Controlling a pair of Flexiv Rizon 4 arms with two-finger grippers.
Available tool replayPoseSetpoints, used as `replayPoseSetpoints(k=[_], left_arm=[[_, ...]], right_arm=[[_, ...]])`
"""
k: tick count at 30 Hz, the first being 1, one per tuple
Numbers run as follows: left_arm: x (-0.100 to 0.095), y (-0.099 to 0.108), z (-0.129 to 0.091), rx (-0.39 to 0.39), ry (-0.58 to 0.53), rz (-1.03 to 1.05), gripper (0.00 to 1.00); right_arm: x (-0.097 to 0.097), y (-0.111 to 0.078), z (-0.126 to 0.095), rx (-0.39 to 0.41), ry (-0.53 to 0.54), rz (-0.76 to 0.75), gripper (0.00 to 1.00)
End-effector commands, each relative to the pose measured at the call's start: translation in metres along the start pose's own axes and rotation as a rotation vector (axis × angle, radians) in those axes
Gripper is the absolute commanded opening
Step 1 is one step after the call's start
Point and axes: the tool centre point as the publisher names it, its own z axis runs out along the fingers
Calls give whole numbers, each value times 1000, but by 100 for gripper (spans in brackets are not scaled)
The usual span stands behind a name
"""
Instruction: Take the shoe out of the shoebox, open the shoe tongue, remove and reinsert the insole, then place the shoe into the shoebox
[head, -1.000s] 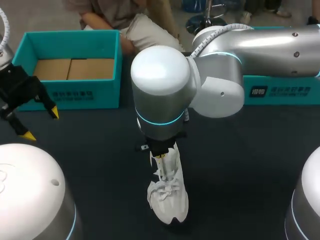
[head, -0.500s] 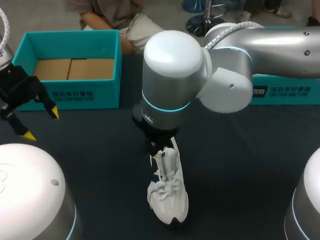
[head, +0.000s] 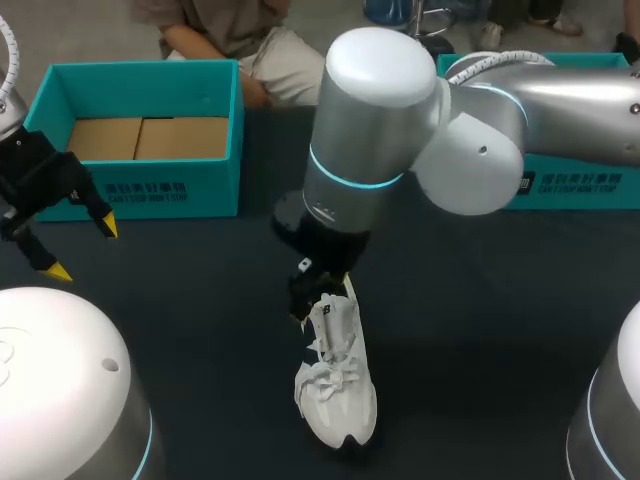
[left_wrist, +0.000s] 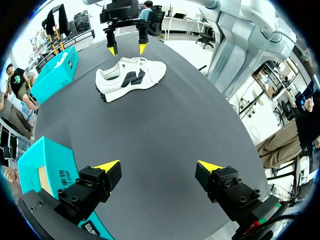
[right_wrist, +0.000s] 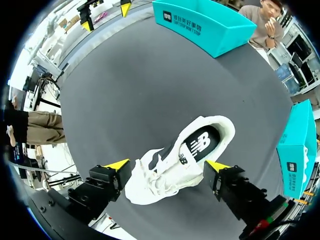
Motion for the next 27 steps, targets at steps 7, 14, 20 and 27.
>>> replayPoseSetpoints(k=[7,14,20,27], left_arm=[[1,0,0,-2,0,0,100],[1,0,0,-2,0,0,100],[1,0,0,-2,0,0,100],[1,0,0,-2,0,0,100]], right_arm=[[-12,11,1,82,-15,-207,100],[-28,22,3,152,-78,-463,100],[-41,29,6,153,-115,-581,100],[-56,38,2,156,-161,-741,100]])
